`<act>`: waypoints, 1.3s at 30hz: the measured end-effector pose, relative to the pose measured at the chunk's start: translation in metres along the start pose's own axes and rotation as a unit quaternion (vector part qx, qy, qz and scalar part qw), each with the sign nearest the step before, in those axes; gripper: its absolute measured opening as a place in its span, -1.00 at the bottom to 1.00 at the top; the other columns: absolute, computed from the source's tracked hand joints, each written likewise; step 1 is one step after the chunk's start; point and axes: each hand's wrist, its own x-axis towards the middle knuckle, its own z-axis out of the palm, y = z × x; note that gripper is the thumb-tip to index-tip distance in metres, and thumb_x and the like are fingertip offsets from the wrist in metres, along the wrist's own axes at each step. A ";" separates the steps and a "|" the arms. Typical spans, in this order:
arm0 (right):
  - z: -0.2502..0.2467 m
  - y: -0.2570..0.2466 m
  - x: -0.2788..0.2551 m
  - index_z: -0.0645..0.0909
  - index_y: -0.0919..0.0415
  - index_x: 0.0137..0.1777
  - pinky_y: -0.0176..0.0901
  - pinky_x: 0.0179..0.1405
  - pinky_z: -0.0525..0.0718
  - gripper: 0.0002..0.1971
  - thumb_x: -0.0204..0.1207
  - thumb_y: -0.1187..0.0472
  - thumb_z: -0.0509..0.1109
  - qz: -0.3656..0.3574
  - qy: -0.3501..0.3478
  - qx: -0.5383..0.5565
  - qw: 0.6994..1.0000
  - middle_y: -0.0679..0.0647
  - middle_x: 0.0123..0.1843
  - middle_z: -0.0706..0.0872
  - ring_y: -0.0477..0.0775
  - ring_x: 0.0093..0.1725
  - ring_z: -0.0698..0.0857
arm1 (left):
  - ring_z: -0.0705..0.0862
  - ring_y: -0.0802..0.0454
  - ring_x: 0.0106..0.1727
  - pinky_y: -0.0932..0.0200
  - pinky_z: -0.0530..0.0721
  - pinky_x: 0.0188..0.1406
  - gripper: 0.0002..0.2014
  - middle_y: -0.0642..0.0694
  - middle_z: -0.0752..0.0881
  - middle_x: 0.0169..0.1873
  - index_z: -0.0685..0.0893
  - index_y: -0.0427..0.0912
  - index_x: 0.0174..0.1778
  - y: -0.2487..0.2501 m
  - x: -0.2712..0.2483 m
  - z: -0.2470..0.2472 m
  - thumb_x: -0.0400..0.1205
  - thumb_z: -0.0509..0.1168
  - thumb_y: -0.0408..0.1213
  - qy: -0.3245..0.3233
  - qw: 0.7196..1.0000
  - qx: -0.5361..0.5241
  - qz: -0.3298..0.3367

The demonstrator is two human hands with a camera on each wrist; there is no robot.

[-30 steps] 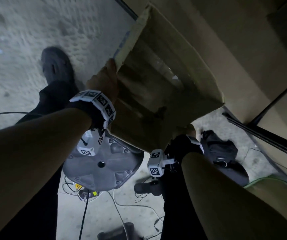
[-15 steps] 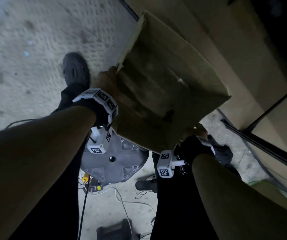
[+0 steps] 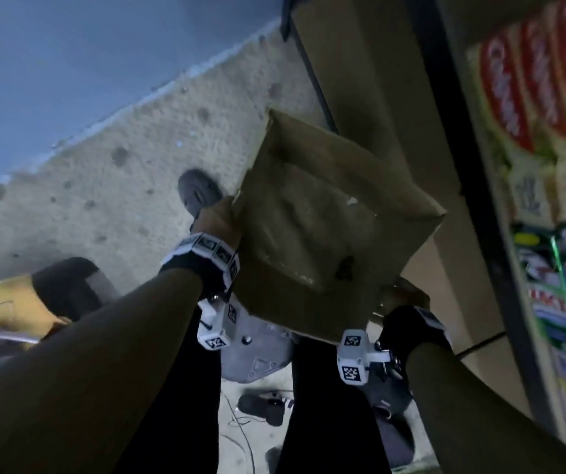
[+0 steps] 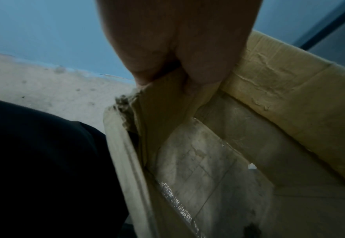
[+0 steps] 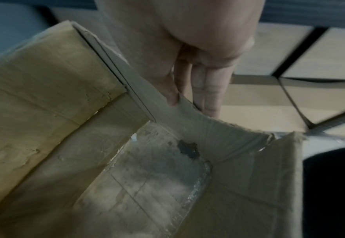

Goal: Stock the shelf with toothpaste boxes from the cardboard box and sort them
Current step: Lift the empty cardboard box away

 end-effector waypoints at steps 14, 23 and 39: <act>0.098 -0.206 -0.095 0.73 -0.13 0.30 0.05 -0.03 0.81 -0.65 0.50 0.05 0.54 -0.167 -0.005 -0.202 0.965 0.02 0.11 0.79 0.21 -0.08 0.75 | 0.69 -0.30 0.22 -0.03 0.64 0.19 -0.70 -0.28 0.73 0.21 0.64 -0.17 0.37 -0.059 -0.023 -0.135 0.71 0.28 -0.28 0.039 0.928 -0.321 -0.186; 0.159 -0.328 -0.072 0.63 0.11 0.48 -0.22 0.08 0.48 -0.62 0.67 0.17 0.33 -0.284 -0.049 -0.306 0.907 0.11 0.47 0.64 0.26 0.38 0.62 | 0.60 -0.19 0.25 0.11 0.43 0.13 -0.61 -0.22 0.66 0.27 0.59 -0.23 0.44 -0.049 0.014 -0.153 0.68 0.19 -0.49 0.105 0.870 -0.423 -0.230; 0.278 -0.382 0.088 0.71 0.08 0.35 -0.20 0.04 0.53 -0.69 0.67 0.12 0.30 -0.359 -0.044 -0.409 0.838 0.09 0.32 0.75 0.22 0.28 0.67 | 0.61 -0.25 0.33 0.03 0.48 0.22 -0.63 -0.24 0.67 0.32 0.58 -0.18 0.46 -0.071 0.178 -0.094 0.74 0.14 -0.31 0.142 0.881 -0.392 -0.224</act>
